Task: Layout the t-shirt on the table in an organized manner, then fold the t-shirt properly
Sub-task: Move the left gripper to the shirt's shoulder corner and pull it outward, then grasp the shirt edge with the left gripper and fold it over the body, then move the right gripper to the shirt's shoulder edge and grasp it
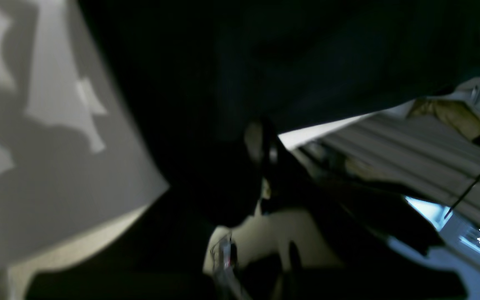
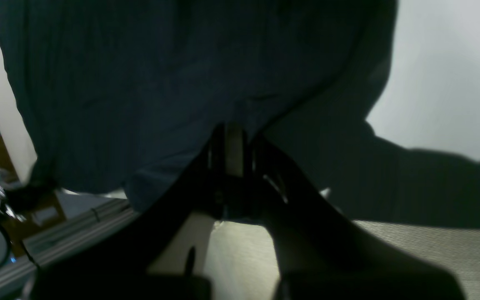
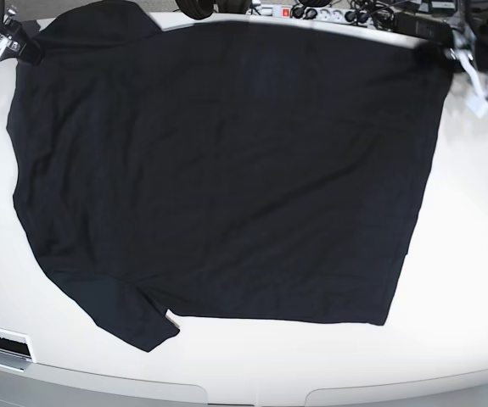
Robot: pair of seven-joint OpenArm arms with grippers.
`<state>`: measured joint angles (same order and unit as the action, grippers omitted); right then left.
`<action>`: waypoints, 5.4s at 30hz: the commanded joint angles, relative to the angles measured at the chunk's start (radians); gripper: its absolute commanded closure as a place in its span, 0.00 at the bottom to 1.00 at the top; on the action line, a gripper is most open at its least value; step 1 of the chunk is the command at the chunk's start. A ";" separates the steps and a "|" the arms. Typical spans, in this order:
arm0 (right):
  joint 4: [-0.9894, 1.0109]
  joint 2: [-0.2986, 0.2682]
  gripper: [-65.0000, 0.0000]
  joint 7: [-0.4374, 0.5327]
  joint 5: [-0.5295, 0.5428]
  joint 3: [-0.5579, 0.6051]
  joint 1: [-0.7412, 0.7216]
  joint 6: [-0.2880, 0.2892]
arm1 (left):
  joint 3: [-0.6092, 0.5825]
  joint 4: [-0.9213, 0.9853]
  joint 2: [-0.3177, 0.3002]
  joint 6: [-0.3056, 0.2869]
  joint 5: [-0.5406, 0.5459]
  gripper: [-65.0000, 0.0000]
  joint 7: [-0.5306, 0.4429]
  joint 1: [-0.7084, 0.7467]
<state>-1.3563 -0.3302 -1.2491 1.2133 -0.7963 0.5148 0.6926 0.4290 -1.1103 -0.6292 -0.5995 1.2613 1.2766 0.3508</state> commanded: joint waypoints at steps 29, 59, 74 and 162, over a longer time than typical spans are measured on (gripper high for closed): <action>-0.255 -0.067 1.00 -0.147 0.121 -0.008 0.145 0.006 | 0.116 -0.452 -0.022 -0.099 0.222 1.00 0.120 0.232; -0.255 -0.152 1.00 -0.147 0.153 -0.008 0.222 0.006 | 0.116 -0.631 -0.019 -0.099 0.222 1.00 0.120 0.494; -0.251 -0.146 1.00 -0.147 0.225 -0.008 0.085 0.006 | 0.116 -0.649 0.065 -0.099 0.222 1.00 0.062 0.243; -0.243 0.169 0.31 0.186 -0.327 0.111 -0.025 -0.028 | 0.116 -0.648 0.061 0.055 -0.353 0.46 -0.300 -0.002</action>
<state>-1.5871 -0.1471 -1.0706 0.8627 -0.6777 0.4866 0.6495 0.5362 -1.7458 -0.5484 -0.5388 0.8894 0.9936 0.3546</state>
